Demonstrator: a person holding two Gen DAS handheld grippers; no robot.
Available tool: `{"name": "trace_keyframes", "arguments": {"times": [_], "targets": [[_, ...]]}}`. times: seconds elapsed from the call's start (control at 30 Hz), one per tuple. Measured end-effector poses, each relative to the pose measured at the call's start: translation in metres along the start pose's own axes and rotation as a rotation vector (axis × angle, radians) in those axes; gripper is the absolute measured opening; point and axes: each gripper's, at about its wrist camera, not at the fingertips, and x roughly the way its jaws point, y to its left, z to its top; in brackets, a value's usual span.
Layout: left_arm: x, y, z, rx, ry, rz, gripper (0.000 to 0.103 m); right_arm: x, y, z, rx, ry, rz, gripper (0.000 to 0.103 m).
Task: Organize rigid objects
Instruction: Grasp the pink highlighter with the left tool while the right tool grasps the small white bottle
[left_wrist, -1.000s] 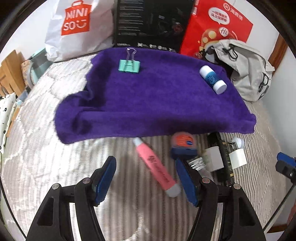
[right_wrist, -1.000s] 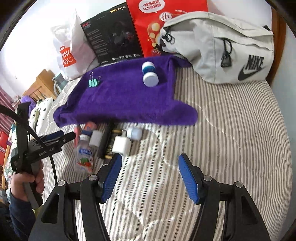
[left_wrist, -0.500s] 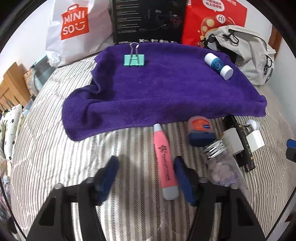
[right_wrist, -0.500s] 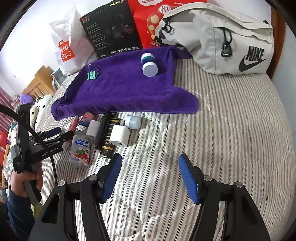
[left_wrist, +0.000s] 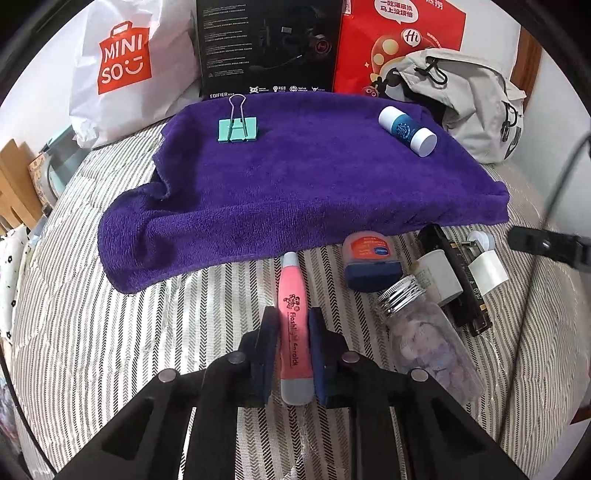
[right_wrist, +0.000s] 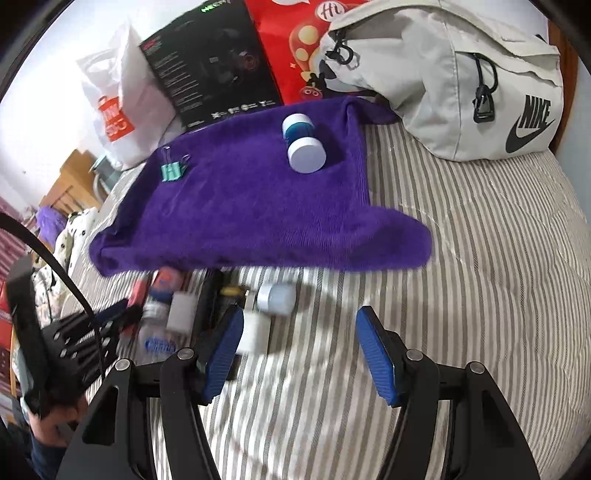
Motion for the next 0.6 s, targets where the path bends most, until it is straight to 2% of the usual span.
{"name": "trace_keyframes", "arguments": {"times": [0.2, 0.4, 0.57, 0.6], "targets": [[0.001, 0.0, 0.001, 0.0, -0.001, -0.007, 0.017, 0.026, 0.006, 0.01, -0.011, 0.046, -0.029, 0.059], [0.0, 0.009, 0.0, -0.038, -0.007, -0.06, 0.017, 0.035, 0.018, 0.011, -0.045, 0.022, -0.052, 0.057], [0.0, 0.015, 0.0, -0.067, -0.008, -0.097, 0.017, 0.033, 0.018, 0.012, -0.062, 0.026, -0.032, 0.032], [0.0, 0.015, 0.0, -0.069, -0.008, -0.099, 0.017, 0.031, 0.016, 0.011, -0.064, 0.031, -0.042, 0.031]]}}
